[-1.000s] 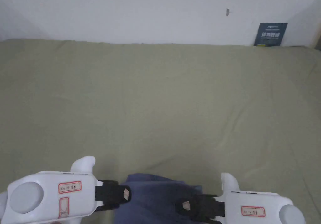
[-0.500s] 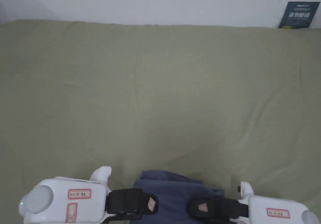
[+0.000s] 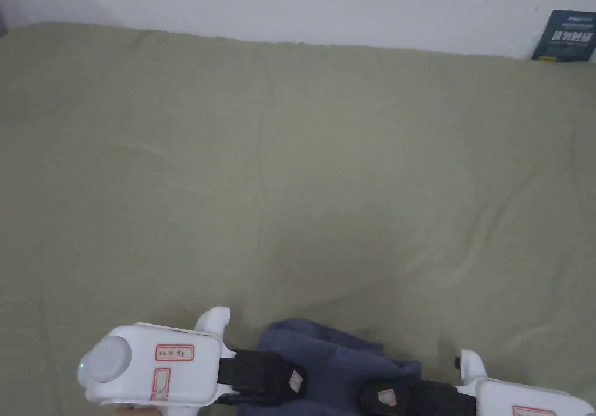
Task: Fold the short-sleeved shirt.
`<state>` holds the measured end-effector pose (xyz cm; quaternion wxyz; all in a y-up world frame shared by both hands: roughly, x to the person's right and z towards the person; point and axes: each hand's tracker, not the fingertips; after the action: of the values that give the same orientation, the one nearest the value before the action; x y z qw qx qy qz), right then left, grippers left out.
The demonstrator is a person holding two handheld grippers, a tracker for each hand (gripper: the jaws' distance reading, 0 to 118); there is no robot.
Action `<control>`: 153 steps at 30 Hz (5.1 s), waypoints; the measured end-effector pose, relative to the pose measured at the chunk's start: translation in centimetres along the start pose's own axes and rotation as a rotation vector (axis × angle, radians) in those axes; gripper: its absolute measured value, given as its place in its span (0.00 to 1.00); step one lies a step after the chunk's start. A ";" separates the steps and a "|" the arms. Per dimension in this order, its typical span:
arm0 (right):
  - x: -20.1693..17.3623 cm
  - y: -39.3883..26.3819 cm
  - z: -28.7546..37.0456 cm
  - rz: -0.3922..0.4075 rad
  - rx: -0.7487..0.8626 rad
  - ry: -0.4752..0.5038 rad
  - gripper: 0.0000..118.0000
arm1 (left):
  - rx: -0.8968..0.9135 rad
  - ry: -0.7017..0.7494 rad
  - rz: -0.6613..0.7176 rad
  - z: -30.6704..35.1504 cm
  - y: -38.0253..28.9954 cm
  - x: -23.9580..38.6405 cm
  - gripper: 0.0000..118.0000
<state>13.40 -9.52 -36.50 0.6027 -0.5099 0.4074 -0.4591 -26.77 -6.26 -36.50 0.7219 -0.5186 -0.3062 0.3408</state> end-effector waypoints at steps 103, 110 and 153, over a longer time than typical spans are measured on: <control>-29.1 -10.0 8.9 1.034 0.993 -0.992 1.00 | 0.945 0.730 -0.600 12.7 -6.4 30.3 1.00; -29.8 -10.1 9.0 1.051 0.987 -0.991 1.00 | 0.996 0.935 -0.666 11.6 -6.6 30.2 1.00; -29.1 -9.7 8.5 1.047 0.964 -0.999 1.00 | 0.969 0.855 -0.603 11.7 -7.2 29.7 1.00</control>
<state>13.06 20.14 -25.01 0.9949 -0.0877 0.0385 0.0323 -17.59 22.46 -23.75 0.9909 -0.1206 0.0596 -0.0092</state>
